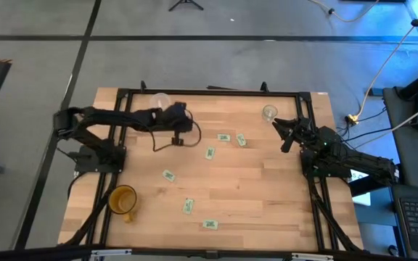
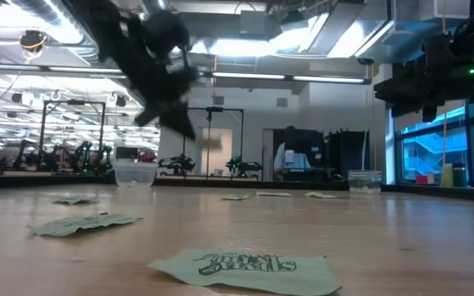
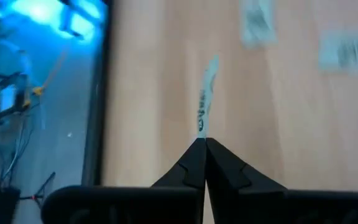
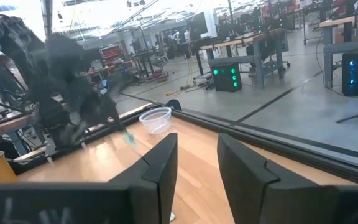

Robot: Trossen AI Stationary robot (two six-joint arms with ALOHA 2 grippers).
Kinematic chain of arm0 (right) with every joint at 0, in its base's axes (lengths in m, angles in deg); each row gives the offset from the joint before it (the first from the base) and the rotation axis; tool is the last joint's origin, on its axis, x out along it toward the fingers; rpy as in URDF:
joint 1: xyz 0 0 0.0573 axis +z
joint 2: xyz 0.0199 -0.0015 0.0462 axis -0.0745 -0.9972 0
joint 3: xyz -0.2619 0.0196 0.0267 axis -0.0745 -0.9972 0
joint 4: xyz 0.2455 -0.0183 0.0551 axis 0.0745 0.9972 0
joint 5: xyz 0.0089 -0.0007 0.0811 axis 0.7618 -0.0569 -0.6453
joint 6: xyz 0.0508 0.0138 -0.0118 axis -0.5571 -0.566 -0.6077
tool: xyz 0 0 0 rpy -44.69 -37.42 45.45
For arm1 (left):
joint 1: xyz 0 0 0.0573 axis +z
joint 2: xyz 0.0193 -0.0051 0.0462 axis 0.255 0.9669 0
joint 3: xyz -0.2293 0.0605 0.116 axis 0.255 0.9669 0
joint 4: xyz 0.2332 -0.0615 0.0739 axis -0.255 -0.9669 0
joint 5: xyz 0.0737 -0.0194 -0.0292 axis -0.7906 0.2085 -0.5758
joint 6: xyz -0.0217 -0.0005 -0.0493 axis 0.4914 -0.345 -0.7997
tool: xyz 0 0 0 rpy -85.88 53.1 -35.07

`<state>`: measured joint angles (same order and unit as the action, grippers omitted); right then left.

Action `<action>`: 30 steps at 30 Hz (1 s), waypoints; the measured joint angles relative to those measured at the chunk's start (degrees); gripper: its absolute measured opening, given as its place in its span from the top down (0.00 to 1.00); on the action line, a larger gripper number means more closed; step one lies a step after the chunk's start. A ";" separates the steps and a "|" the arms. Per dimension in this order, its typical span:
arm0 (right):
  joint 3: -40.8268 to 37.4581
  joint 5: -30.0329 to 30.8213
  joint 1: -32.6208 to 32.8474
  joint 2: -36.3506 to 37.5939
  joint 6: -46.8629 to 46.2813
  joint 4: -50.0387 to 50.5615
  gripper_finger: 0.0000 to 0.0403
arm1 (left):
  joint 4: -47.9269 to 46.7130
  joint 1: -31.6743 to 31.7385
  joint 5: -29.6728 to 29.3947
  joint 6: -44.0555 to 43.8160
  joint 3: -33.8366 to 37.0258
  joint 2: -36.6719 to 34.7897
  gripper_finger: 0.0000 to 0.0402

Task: Pick and place Stevia / Truvia into bins
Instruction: Put the green stevia packet into the transparent container

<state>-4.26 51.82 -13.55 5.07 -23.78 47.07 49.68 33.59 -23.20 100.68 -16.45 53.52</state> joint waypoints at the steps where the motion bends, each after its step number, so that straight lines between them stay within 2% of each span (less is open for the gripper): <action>1: 0.00 -0.02 0.01 -0.02 0.00 0.00 0.71 | 0.02 0.37 0.09 -1.76 -0.27 -1.98 1.00; 6: 0.00 -0.01 0.00 -0.02 -0.11 -0.02 0.71 | -2.58 3.29 0.25 -9.44 -1.59 -11.80 1.00; 12: 0.00 0.82 0.01 -0.01 -0.07 -0.04 0.71 | -12.63 7.32 -10.46 -12.73 -2.08 -19.52 1.00; 15: 0.00 1.95 0.01 -0.02 0.00 -0.11 0.71 | -17.93 10.00 -12.66 -13.47 -2.08 -21.11 1.00; 22: 0.00 2.38 0.01 -0.02 -0.02 -0.20 0.71 | -28.15 16.61 -13.09 -19.55 -2.08 -17.63 1.00; 30: 0.00 2.38 0.01 -0.01 -0.10 -0.20 0.71 | -28.68 21.80 -12.94 -18.33 -2.08 -6.92 1.00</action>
<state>-4.26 54.20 -13.55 5.06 -23.88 46.87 21.00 55.39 -36.14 82.34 -18.53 46.60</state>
